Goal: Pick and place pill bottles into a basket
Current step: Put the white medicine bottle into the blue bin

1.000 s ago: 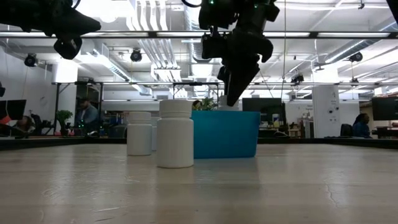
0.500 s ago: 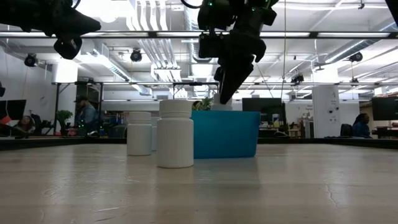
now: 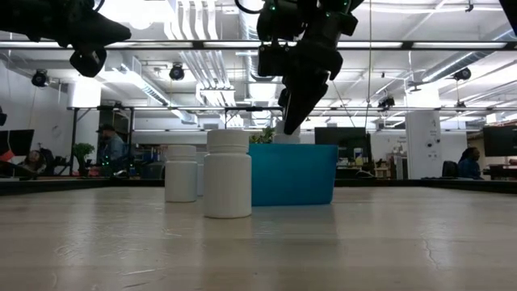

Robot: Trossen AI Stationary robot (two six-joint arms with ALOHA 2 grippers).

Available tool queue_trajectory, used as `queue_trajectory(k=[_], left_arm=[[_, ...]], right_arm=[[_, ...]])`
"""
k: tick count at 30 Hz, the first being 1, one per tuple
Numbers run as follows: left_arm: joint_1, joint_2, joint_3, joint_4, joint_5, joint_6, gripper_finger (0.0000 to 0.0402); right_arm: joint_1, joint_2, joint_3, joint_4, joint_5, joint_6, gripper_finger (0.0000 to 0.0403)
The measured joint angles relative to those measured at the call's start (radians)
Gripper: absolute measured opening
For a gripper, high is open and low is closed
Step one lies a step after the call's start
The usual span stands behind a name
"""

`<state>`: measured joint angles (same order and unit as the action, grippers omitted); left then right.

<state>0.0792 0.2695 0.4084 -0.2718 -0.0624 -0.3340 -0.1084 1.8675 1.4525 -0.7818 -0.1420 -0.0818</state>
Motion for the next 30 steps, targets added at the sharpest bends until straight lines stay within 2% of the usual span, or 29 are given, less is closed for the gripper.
queue_trajectory(k=[30], left_arm=[[0.0, 0.0, 0.0, 0.0, -0.003, -0.002, 0.0008]], right_arm=[[-0.001, 0.093, 0.034, -0.054, -0.013, -0.057, 0.0149]])
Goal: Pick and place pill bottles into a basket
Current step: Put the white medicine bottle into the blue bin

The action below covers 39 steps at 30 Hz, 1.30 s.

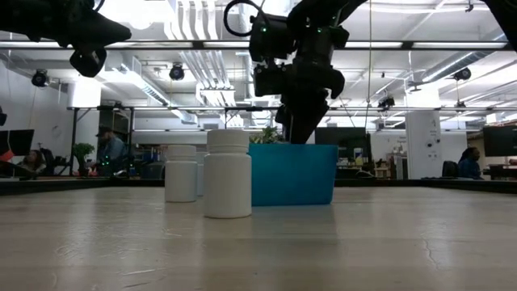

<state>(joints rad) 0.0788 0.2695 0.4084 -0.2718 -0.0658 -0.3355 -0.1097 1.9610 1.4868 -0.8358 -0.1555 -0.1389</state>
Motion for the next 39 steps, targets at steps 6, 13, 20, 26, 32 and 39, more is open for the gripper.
queue_trajectory(k=[6, 13, 20, 26, 32, 39], left_arm=[[0.0, 0.0, 0.0, 0.0, 0.0, 0.0, 0.0008], [0.0, 0.0, 0.0, 0.0, 0.0, 0.0, 0.0008], [0.0, 0.0, 0.0, 0.0, 0.0, 0.0, 0.0008], [0.0, 0.0, 0.0, 0.0, 0.0, 0.0, 0.0008], [0.0, 0.0, 0.0, 0.0, 0.0, 0.0, 0.0008], [0.0, 0.0, 0.0, 0.0, 0.0, 0.0, 0.0008]], right_arm=[[0.0, 0.0, -0.002, -0.006, 0.0, -0.004, 0.0149], [0.0, 0.0, -0.014, -0.002, 0.015, -0.004, 0.0149], [0.0, 0.003, -0.019, 0.004, 0.016, -0.002, 0.0149], [0.0, 0.005, -0.019, 0.005, 0.016, -0.001, 0.0149], [-0.001, 0.005, -0.019, 0.006, -0.001, -0.001, 0.015], [-0.001, 0.008, -0.019, 0.006, -0.002, 0.005, 0.0211]])
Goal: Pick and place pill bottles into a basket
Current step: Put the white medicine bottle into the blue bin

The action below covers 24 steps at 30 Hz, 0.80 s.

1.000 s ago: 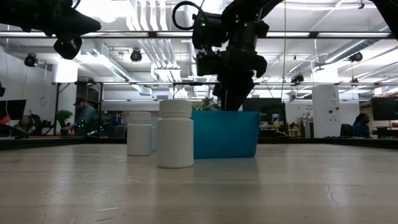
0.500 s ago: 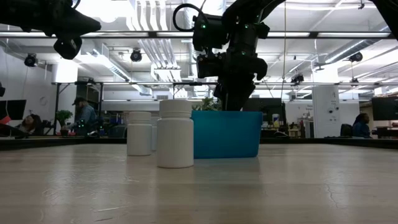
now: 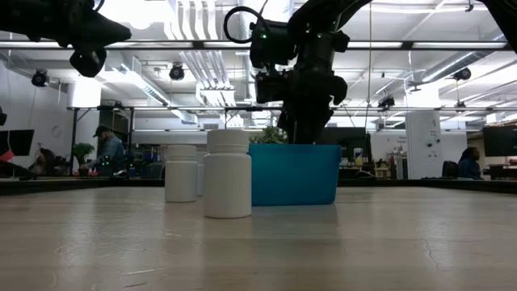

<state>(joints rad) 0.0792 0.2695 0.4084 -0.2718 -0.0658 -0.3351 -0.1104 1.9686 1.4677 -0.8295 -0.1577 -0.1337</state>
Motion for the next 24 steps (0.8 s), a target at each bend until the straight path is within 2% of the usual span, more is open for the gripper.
queue_trajectory(k=[24], left_arm=[[0.0, 0.0, 0.0, 0.0, 0.0, 0.001, 0.0008]], right_arm=[[0.001, 0.0, 0.0, 0.037, -0.009, 0.003, 0.0205]])
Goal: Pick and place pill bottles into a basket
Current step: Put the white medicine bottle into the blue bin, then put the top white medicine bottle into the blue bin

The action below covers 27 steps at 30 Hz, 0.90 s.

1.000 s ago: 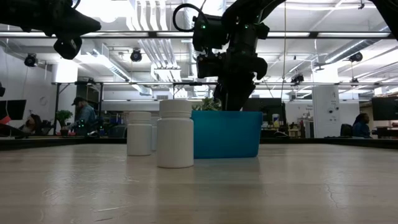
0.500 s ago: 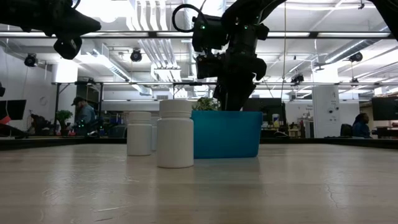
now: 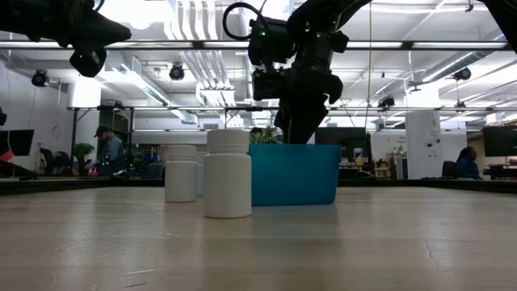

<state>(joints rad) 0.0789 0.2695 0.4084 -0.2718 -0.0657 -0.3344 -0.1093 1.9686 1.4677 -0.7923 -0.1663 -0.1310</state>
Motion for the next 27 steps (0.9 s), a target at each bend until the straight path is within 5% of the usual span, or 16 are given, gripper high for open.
queue_trajectory(k=[17, 27], left_arm=[[0.0, 0.0, 0.0, 0.0, 0.0, 0.0, 0.0008], [0.0, 0.0, 0.0, 0.0, 0.0, 0.0, 0.0008]], right_arm=[[0.002, -0.001, 0.052, 0.01, -0.003, 0.006, 0.0205], [0.014, -0.001, 0.193, -0.15, -0.012, 0.025, 0.0189]])
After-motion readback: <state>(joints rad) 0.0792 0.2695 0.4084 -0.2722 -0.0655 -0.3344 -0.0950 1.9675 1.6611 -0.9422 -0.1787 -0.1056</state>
